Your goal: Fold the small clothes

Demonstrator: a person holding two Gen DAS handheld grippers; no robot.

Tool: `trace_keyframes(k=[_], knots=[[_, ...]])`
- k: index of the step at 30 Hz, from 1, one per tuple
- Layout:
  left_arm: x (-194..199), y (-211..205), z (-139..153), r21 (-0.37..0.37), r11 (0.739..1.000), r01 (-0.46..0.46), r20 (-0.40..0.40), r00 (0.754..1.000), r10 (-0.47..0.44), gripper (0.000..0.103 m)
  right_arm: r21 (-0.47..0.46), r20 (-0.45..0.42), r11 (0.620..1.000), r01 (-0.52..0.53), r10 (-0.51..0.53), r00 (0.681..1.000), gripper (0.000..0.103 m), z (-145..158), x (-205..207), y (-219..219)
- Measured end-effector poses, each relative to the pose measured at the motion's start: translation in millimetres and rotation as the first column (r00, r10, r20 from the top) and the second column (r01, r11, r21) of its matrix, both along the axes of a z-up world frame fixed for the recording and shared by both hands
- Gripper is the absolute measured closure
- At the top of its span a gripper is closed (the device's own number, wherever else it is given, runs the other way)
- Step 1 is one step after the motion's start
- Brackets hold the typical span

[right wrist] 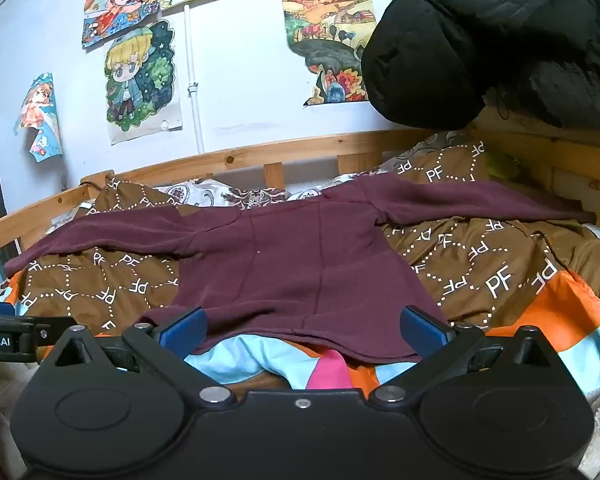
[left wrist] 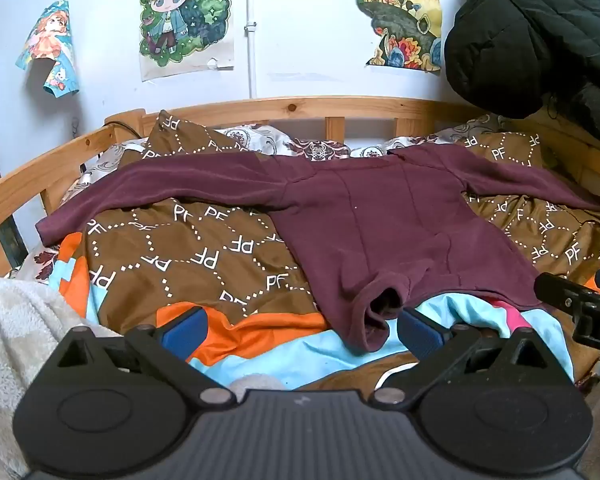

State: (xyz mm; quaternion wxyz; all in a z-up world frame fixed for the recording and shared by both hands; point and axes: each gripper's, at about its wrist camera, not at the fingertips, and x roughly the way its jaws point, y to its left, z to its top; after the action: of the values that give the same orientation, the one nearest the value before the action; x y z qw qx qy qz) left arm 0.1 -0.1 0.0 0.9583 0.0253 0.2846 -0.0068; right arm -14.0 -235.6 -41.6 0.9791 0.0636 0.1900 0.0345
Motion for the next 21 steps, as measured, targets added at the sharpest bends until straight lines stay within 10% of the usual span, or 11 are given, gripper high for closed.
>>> trace_keyframes(k=[21], knots=[[0.0,0.1,0.0,-0.002,1.0,-0.001,0.001,1.0,0.001,0.001,0.003,0.001,1.0,0.001,-0.001,1.0,0.0,-0.4,-0.8,-0.4]])
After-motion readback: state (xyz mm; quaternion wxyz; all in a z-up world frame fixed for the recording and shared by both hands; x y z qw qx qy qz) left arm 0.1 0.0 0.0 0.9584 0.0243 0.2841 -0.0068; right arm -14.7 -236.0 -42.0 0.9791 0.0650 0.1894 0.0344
